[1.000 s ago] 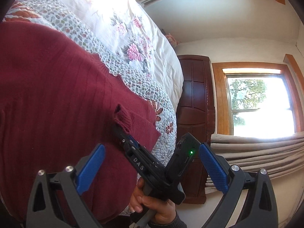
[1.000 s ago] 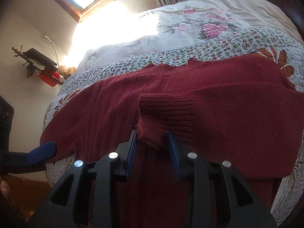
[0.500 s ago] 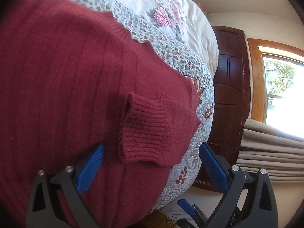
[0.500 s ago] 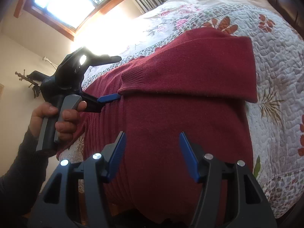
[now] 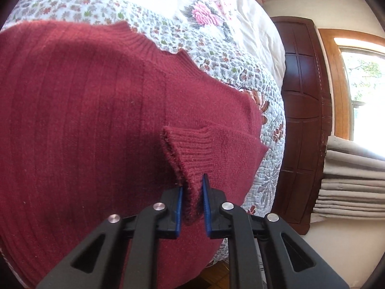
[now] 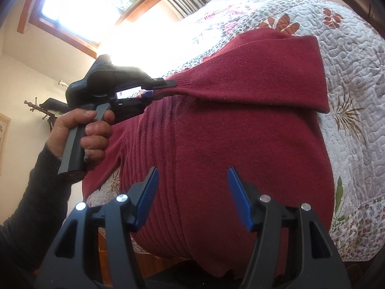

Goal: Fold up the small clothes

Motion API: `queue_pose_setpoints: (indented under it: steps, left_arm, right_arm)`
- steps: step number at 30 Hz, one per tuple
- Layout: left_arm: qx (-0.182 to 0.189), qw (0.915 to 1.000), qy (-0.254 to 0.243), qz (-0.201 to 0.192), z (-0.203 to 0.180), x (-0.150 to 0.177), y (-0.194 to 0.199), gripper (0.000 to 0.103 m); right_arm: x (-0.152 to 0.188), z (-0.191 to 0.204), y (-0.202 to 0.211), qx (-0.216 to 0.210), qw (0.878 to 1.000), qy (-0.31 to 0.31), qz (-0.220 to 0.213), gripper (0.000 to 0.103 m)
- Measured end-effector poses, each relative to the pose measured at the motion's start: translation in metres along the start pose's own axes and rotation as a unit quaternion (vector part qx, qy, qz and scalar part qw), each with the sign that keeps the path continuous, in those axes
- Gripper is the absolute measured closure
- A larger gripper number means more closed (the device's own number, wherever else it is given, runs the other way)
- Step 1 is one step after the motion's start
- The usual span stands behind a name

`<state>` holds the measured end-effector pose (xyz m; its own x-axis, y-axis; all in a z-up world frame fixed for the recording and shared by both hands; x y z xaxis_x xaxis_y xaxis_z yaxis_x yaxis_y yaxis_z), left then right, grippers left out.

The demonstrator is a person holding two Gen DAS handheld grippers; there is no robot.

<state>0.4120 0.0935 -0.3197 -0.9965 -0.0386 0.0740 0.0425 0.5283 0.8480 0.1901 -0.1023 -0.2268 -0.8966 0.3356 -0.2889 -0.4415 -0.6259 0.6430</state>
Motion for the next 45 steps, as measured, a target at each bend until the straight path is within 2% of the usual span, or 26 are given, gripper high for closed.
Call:
queue_pose_setpoints:
  steps: [6,9,12,18,26,39,43,45]
  left_arm:
    - [0.036,0.9975,-0.045,-0.041,-0.021,0.002,0.064,0.092]
    - [0.040,0.9952,-0.060,-0.066,-0.018,0.004,0.100,0.098]
    - [0.035,0.9941,-0.055,-0.087,-0.003,0.005,0.127,0.097]
    - [0.027,0.9932,-0.013,-0.113,0.060,0.002,0.159,0.098]
    - [0.025,0.9926,0.050,-0.108,0.137,0.003,0.151,0.098]
    - [0.020,0.9913,0.101,-0.081,0.201,0.001,0.101,0.098]
    - [-0.001,0.9910,0.107,-0.080,0.211,0.004,0.087,0.097]
    - [-0.041,0.9877,0.118,-0.094,0.215,0.007,0.091,0.095]
  right_arm:
    - [0.003,-0.004,0.003,0.004,1.000,-0.008,0.000,0.043]
    - [0.004,-0.003,0.000,0.000,1.000,-0.008,0.004,0.043]
    - [0.005,0.000,-0.004,-0.003,1.000,-0.004,0.010,0.043]
    - [0.005,0.005,-0.009,-0.006,1.000,0.001,0.018,0.043]
    - [0.006,0.008,-0.016,-0.002,1.000,0.004,0.028,0.043]
    - [0.007,0.012,-0.026,0.000,0.999,-0.001,0.038,0.043]
    - [0.006,0.013,-0.029,0.000,0.999,-0.004,0.040,0.043]
    - [0.004,0.013,-0.026,-0.002,0.999,-0.001,0.039,0.043]
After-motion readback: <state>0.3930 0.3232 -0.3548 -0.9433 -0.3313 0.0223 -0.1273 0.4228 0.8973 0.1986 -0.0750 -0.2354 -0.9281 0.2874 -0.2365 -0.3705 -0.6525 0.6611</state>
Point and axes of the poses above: each gripper's, at about its wrist camera, not at the fingertips, and y roughly against the way its jaws point, z to its left, x to its underside, the point moved 1 cm from there along -y, roughly the way its jaws point, and after that the axes turned 12 degrees about -x, right-handed, at the moved point
